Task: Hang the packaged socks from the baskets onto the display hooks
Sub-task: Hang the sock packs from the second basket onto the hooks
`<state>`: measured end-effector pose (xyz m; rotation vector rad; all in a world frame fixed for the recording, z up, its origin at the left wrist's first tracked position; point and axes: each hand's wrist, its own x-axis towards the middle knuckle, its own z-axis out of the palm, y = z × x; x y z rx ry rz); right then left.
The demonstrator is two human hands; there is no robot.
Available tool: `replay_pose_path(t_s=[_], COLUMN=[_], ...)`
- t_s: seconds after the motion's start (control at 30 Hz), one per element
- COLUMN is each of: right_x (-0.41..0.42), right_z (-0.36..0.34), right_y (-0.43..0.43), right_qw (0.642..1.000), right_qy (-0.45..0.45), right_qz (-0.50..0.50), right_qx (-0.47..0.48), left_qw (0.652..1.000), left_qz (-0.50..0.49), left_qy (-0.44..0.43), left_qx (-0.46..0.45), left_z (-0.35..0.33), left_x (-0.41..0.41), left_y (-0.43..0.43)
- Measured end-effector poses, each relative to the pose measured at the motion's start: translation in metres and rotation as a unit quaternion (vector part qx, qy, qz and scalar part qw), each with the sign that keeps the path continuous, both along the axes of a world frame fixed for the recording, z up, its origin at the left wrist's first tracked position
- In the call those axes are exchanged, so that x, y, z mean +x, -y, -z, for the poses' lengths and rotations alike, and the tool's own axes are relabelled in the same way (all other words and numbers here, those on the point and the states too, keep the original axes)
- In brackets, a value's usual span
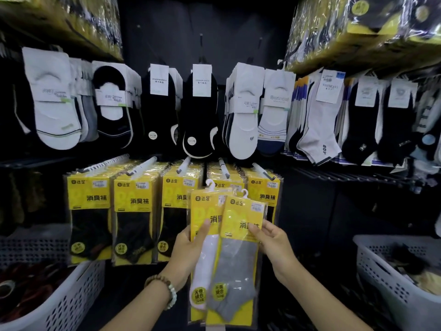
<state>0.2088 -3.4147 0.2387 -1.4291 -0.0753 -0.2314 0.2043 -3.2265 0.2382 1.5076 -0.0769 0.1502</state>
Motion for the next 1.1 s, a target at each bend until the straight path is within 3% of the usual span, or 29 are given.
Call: replay_pose_path(t_s=[0.13, 0.23, 0.57, 0.8, 0.97, 1.1], right_x=[0.011, 0.022, 0.079, 0.109, 0.096, 0.061], right_z=[-0.001, -0.010, -0.039, -0.010, 0.009, -0.001], right_y=[0.045, 0.078, 0.082, 0.076, 0.083, 0.068], right_qw=[0.997, 0.991, 0.987, 0.980, 0.955, 0.979], right_qy=[-0.037, -0.028, 0.012, -0.100, -0.130, -0.081], right_qz=[0.062, 0.133, 0.114, 0.159, 0.262, 0.159], right_qx=[0.030, 0.002, -0.114, -0.061, -0.052, -0.094], left_qw=[0.999, 0.998, 0.997, 0.998, 0.998, 0.999], left_qz=[0.003, -0.015, -0.015, 0.009, 0.018, 0.009], left_qy=[0.036, 0.056, 0.075, 0.055, 0.031, 0.018], left_qx=[0.012, 0.005, -0.023, -0.035, -0.044, -0.041], left_z=[-0.010, -0.016, -0.017, -0.012, -0.009, -0.008], left_x=[0.009, 0.019, 0.033, 0.033, 0.029, 0.023], left_y=[-0.006, -0.011, -0.005, -0.007, -0.010, -0.005])
